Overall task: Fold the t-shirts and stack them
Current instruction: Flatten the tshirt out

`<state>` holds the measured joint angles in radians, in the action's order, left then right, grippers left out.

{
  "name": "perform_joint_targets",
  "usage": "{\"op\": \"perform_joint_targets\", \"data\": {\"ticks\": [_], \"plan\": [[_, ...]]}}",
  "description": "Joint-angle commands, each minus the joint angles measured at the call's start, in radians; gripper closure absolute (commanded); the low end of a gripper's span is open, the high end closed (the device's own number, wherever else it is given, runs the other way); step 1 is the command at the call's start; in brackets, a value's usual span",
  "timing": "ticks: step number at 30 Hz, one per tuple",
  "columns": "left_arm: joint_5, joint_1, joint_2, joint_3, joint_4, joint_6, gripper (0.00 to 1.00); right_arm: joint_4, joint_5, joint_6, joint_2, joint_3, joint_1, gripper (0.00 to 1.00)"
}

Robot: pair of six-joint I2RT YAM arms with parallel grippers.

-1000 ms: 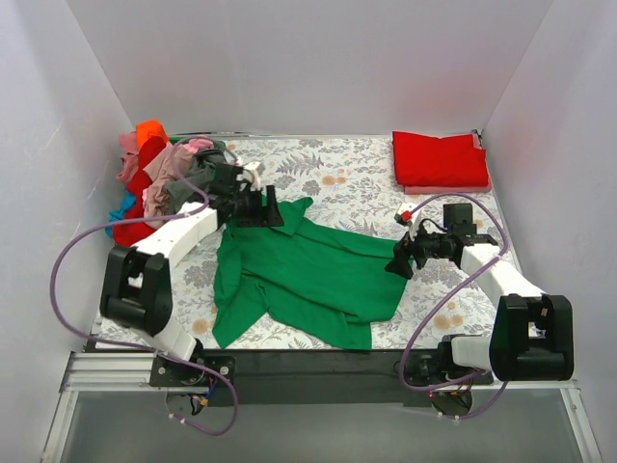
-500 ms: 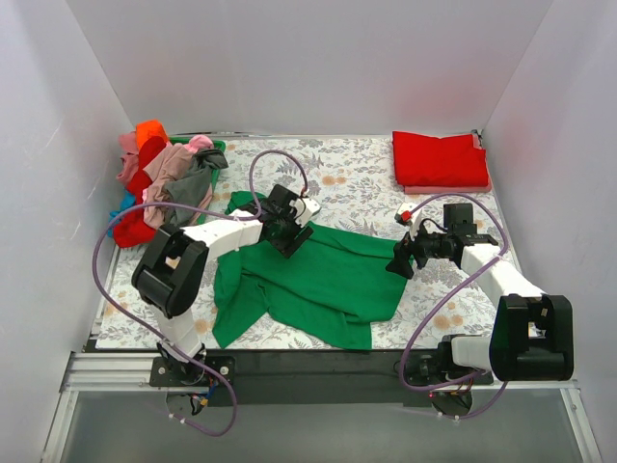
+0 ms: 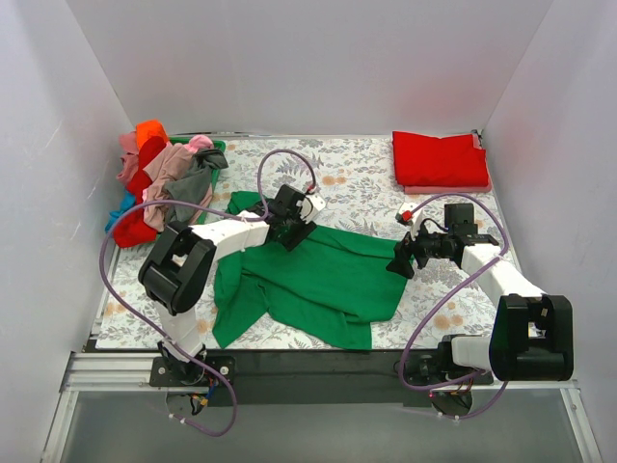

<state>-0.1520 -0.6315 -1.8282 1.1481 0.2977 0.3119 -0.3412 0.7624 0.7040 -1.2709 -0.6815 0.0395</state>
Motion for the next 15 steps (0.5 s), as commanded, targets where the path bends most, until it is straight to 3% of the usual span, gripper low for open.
{"op": "perform_joint_targets", "data": {"ticks": [1, 15], "plan": [[-0.021, -0.007, -0.026, 0.047, -0.042, -0.025, 0.41, -0.010, 0.021, 0.009, 0.001, -0.030, -0.003, 0.13], [-0.109, -0.005, -0.105, 0.101, -0.069, -0.004, 0.74, -0.018, 0.026, 0.020, -0.001, -0.032, -0.006, 0.13]]}}
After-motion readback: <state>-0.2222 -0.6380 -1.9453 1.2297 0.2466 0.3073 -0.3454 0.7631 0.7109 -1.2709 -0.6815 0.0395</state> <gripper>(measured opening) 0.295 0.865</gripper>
